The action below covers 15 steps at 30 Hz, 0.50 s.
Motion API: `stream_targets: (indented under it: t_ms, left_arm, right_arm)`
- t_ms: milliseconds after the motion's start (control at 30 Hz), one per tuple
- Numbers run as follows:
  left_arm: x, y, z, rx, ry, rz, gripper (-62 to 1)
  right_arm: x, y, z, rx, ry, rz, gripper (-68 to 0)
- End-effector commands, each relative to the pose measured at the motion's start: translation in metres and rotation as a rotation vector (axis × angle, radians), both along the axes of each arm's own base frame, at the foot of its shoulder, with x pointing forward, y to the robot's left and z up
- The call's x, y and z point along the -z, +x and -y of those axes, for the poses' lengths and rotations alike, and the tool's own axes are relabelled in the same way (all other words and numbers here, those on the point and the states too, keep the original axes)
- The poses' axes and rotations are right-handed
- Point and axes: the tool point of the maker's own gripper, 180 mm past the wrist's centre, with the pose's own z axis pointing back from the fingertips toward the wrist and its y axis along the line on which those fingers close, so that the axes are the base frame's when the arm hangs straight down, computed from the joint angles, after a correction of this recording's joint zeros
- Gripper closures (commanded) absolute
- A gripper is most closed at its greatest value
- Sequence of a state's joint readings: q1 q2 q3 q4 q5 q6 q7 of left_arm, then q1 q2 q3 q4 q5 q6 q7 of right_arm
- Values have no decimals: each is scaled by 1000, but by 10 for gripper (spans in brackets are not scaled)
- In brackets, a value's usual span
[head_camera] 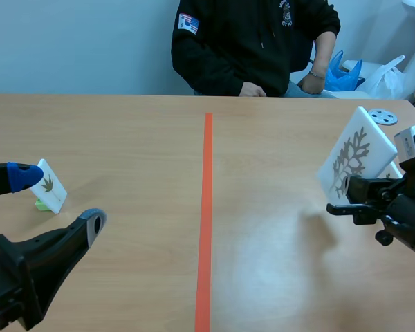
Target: Sort the leaf by its shape. The table is split by an orange tape line. A compound leaf with several leaflets goes to the left side, a simple leaf with one blade goes to the right side. Return to the home posture when a red brick is placed on the table.
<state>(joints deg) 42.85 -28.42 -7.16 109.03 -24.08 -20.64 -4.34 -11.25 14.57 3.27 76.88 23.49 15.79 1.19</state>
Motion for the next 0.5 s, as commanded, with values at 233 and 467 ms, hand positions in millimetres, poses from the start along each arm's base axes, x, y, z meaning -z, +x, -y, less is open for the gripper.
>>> stream_targets:
  t_ms: [233, 467]
  left_arm:
    - [-6, 1, 3, 1, -17, 18, -623]
    - [-6, 1, 3, 1, -17, 19, -623]
  right_arm:
    - [13, 17, 14, 61, -10, 16, -13]
    - [22, 17, 29, 126, -35, -2, -13]
